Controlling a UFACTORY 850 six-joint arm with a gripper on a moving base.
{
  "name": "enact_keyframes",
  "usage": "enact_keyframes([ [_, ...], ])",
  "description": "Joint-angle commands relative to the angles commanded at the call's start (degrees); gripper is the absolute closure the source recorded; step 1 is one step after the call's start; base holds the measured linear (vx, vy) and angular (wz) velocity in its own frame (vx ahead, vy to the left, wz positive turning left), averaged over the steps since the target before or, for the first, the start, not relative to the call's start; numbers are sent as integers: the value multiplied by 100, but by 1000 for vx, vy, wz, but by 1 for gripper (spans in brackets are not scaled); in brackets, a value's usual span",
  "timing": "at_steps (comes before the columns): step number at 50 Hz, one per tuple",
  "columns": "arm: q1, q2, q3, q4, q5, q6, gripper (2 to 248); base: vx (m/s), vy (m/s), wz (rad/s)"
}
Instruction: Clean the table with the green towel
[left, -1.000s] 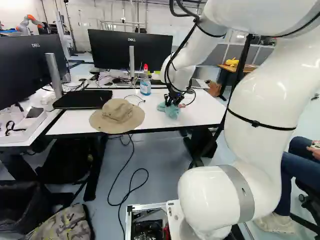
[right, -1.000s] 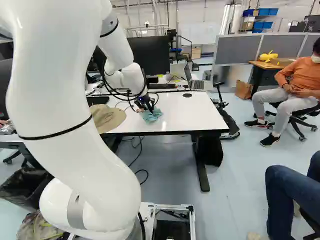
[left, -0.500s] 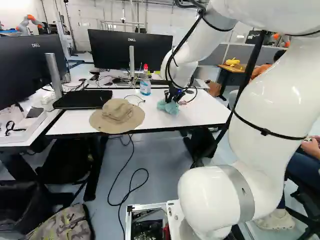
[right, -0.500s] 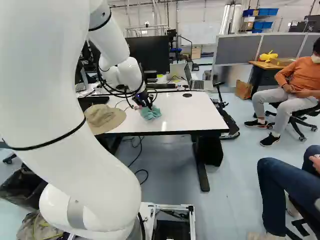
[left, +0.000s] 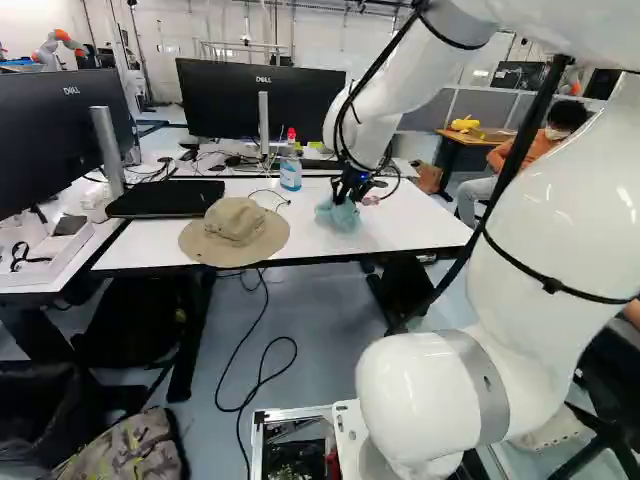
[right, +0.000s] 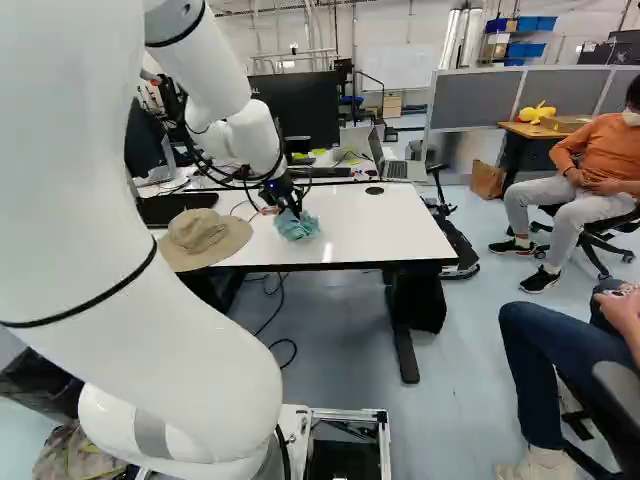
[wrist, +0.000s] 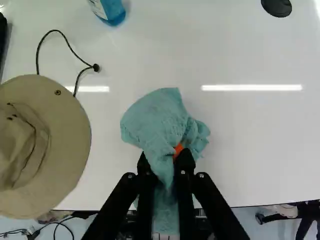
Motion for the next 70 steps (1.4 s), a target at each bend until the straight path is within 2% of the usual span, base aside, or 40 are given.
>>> enact_keyframes([
  [17, -28, 318, 31, 0, -643, 0, 201, 0, 0, 0],
  [35, -262, 338, -253, 0, -1367, 0, 201, 0, 0, 0],
  [51, -373, 463, -377, 0, -1979, 0, 201, 0, 0, 0],
  [70, -376, 463, -377, 0, -2049, 0, 201, 0, 0, 0],
])
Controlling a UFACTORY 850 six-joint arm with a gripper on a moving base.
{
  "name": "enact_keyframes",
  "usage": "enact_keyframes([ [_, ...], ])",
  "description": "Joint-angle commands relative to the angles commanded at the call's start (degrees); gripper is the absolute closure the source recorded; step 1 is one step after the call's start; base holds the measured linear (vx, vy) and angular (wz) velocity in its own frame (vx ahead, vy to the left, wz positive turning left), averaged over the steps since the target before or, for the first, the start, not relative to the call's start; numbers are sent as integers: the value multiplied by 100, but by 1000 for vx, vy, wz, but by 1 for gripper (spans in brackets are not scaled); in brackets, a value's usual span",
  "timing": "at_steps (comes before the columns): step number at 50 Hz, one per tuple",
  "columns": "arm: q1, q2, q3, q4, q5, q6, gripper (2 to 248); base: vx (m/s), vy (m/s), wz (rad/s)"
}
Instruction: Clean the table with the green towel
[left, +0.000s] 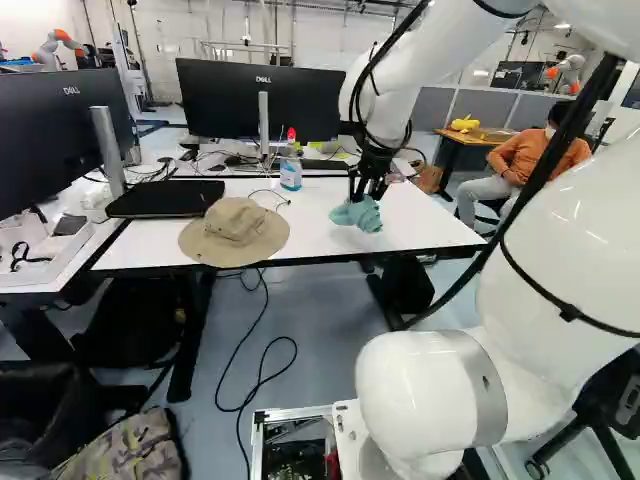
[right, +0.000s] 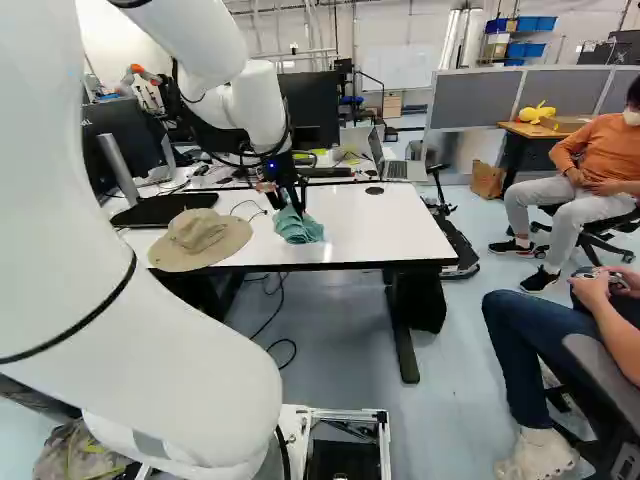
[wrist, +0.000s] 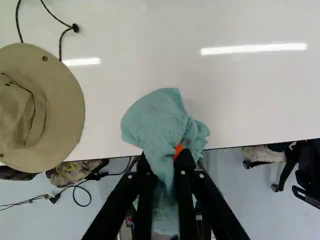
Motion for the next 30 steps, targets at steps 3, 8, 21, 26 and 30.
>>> enact_keyframes([
  [3, -16, -1, -1, 0, 4, 0, 201, 0, 0, 0],
  [8, -93, -6, -6, 0, 29, 0, 201, 0, 0, 0],
  [21, -402, -42, -39, 0, 172, 0, 201, 0, 0, 0],
  [26, -525, -73, -69, 0, 267, 0, 201, 0, 0, 0],
  [30, -621, -112, -106, 0, 349, 0, 201, 0, 0, 0],
])
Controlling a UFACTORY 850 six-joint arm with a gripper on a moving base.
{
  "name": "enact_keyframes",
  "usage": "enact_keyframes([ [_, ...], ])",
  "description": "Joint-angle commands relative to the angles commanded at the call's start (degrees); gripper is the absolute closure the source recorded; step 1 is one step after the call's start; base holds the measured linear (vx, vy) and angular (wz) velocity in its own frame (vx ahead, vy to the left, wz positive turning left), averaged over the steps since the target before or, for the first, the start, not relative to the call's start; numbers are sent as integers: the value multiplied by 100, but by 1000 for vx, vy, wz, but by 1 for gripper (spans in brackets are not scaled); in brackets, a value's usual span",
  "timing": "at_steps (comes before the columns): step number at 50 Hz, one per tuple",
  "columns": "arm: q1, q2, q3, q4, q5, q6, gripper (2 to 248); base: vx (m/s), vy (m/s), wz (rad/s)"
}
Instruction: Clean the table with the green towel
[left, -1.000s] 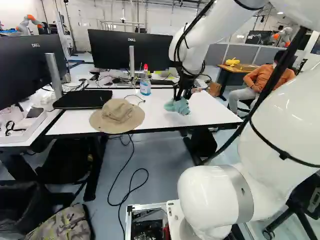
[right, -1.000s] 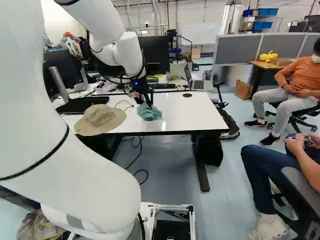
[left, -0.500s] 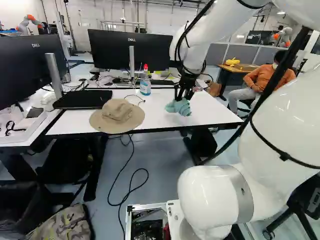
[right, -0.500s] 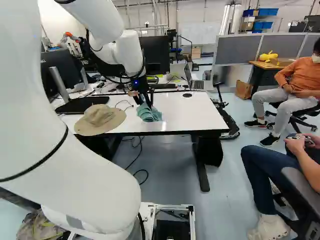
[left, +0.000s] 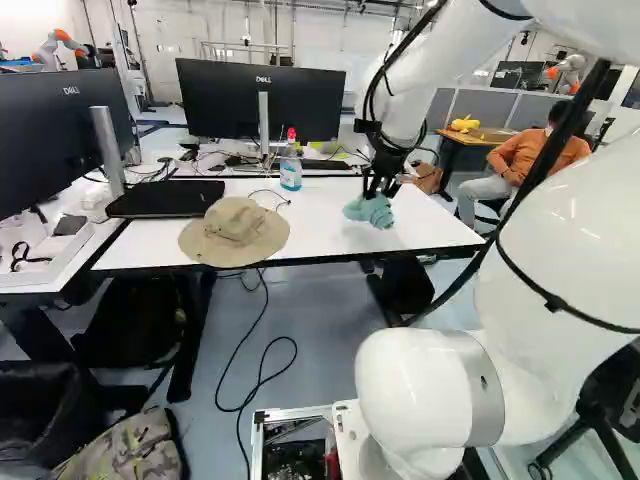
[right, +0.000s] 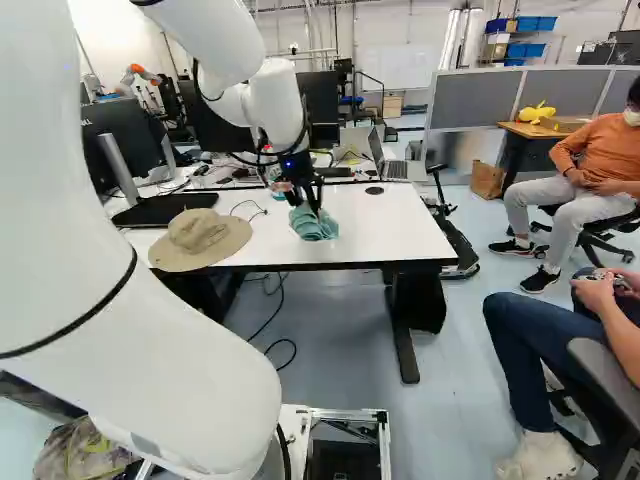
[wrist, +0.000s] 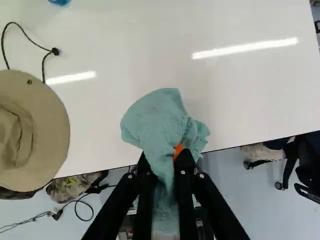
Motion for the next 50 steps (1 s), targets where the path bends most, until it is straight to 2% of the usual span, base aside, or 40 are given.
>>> enact_keyframes([
  [29, -648, -311, -303, 0, 581, 0, 201, 0, 0, 0],
  [50, -1137, -315, -306, 0, 829, 0, 201, 0, 0, 0],
])
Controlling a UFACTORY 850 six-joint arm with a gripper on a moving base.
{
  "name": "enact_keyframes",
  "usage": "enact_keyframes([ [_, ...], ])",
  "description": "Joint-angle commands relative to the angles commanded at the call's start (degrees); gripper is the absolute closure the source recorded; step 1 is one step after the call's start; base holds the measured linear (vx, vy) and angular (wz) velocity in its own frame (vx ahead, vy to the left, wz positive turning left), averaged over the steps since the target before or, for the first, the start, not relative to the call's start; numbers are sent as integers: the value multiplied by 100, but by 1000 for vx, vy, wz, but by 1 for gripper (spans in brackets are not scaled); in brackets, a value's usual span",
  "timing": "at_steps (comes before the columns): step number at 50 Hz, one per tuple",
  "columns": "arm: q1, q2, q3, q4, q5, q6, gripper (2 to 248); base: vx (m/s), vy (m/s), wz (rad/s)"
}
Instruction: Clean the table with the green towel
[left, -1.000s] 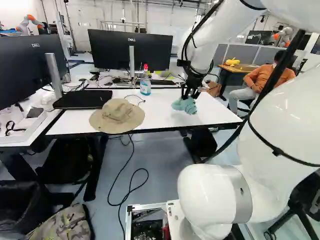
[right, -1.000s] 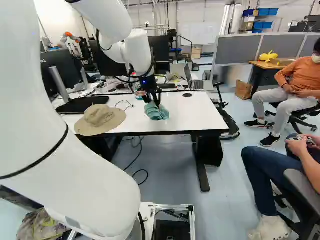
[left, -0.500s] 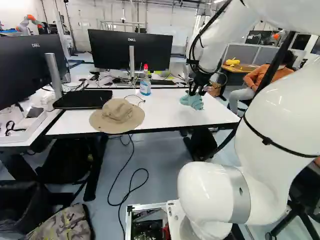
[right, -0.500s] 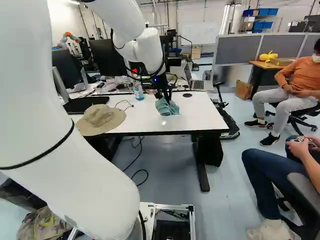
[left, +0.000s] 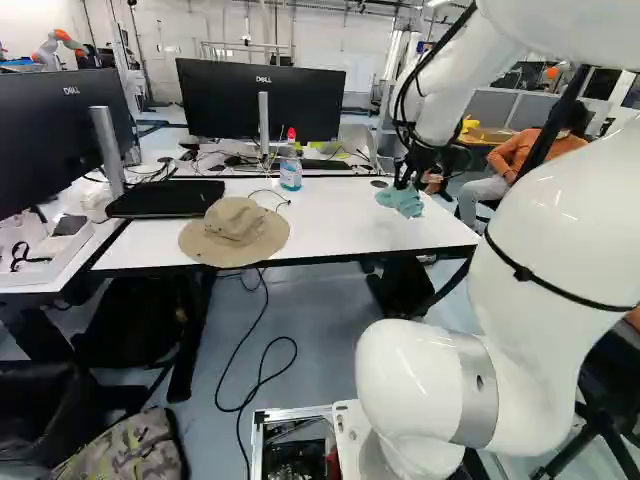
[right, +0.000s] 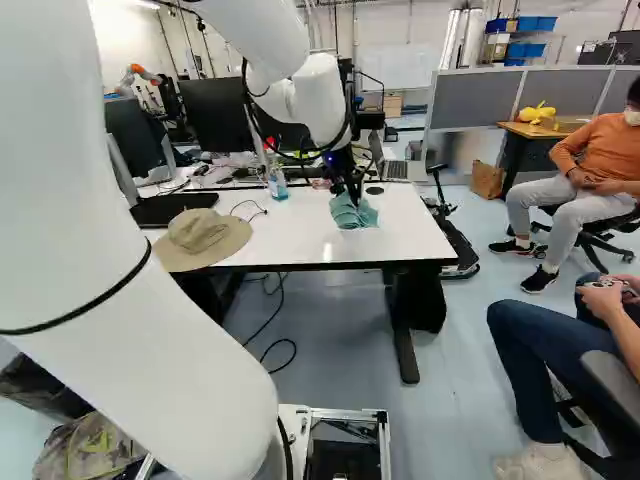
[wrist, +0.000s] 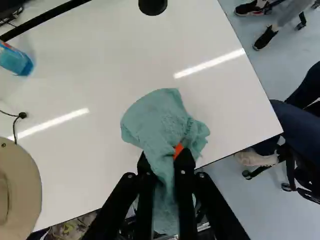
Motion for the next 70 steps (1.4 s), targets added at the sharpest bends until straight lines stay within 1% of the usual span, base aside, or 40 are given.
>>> enact_keyframes([
  [19, -394, -161, -162, 0, 270, 0, 201, 0, 0, 0],
  [33, -650, -363, -367, 0, 316, 0, 201, 0, 0, 0],
  [48, -884, -666, -686, 0, 316, 0, 201, 0, 0, 0],
  [70, -1151, -1217, -1290, 0, 316, 0, 201, 0, 0, 0],
])
